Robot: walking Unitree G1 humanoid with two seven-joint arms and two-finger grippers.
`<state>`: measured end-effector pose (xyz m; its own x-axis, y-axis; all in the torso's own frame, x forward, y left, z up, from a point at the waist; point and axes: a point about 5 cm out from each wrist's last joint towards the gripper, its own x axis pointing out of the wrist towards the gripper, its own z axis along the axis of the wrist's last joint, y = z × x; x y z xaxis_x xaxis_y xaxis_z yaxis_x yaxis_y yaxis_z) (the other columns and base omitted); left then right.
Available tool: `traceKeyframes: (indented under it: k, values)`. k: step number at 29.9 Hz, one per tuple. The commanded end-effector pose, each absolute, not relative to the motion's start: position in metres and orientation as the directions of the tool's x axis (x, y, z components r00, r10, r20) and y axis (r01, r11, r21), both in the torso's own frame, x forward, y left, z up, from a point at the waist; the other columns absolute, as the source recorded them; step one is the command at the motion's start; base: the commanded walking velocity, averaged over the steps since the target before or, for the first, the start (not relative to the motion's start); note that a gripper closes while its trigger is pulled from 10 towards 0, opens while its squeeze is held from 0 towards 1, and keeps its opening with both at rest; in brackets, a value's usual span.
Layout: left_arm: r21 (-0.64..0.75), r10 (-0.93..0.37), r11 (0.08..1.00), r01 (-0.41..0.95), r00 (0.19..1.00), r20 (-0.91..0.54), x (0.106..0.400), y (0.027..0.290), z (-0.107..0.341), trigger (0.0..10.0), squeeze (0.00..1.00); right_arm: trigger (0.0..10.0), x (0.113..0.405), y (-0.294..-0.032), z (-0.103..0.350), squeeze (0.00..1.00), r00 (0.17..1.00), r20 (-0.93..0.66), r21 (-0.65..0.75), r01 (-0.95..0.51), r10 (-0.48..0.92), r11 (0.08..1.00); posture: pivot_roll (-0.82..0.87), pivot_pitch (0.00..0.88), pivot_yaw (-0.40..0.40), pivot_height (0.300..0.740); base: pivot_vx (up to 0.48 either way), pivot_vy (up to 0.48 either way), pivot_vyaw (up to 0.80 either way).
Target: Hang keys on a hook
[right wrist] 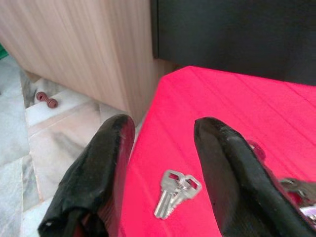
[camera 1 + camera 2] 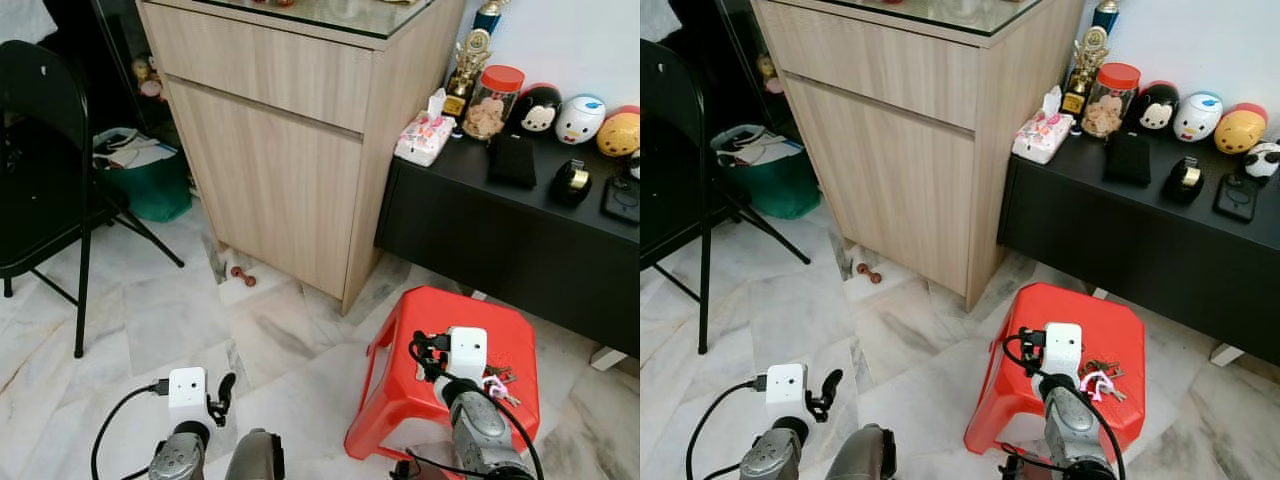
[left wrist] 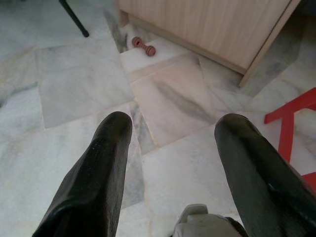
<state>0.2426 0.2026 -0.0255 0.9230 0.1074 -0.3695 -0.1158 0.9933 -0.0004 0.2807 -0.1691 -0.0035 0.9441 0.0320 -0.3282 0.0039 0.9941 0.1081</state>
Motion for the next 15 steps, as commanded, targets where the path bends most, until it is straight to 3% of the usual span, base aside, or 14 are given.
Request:
traceKeyframes:
  k: [1,15]
  values:
    - [-0.010,0.122,0.991,-0.137,0.910,-0.397,0.2394,0.2053,-0.0292,10.0,0.00,10.0,0.2783,-0.1701,-0.0069,0.00,0.936,-0.351,0.109,0.016,0.023,0.994,0.11,0.112,-0.015,0.605,0.000,0.000,0.00]
    - [-0.023,0.115,0.991,-0.135,0.912,-0.393,0.2405,0.2052,-0.0284,10.0,0.00,10.0,0.2783,-0.1688,-0.0071,0.00,0.937,-0.349,0.105,0.021,0.017,0.994,0.11,0.115,-0.009,0.596,0.000,0.000,0.00]
